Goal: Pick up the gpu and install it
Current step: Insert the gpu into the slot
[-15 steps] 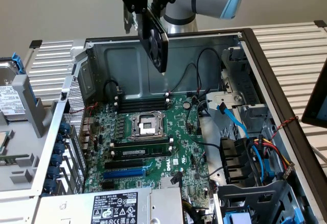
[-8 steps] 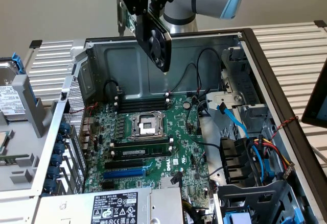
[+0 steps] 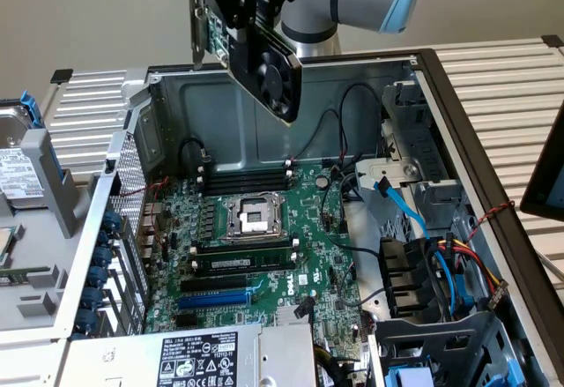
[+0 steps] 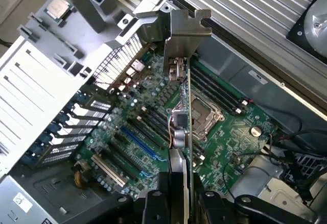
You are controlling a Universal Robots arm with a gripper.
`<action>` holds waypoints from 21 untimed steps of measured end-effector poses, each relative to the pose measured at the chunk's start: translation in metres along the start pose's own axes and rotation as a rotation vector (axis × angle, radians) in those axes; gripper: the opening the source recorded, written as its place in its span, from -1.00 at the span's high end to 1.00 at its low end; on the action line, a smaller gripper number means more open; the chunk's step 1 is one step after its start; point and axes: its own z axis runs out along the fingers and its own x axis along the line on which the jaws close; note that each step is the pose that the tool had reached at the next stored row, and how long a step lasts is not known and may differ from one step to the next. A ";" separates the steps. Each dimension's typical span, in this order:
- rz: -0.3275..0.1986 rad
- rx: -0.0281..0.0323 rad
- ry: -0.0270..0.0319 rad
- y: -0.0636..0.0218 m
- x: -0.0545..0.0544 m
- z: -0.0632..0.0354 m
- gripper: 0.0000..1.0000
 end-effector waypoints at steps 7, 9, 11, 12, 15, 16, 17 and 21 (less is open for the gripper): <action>-0.098 -0.0389 -0.0233 0.0000 0.000 0.0001 0.45; -0.124 -0.0528 -0.0324 0.0000 0.000 0.0000 0.45; -0.150 -0.0672 -0.0421 0.0000 0.000 0.0001 0.45; -0.164 -0.0736 -0.0460 0.0000 0.000 0.0000 0.45; -0.206 -0.0909 -0.0559 0.0000 0.000 0.0001 0.45; -0.221 -0.0959 -0.0582 0.0000 0.000 0.0001 0.45; -0.238 -0.0992 -0.0585 0.0001 0.000 0.0001 0.45; -0.310 -0.1014 -0.0480 0.0001 0.000 0.0001 0.45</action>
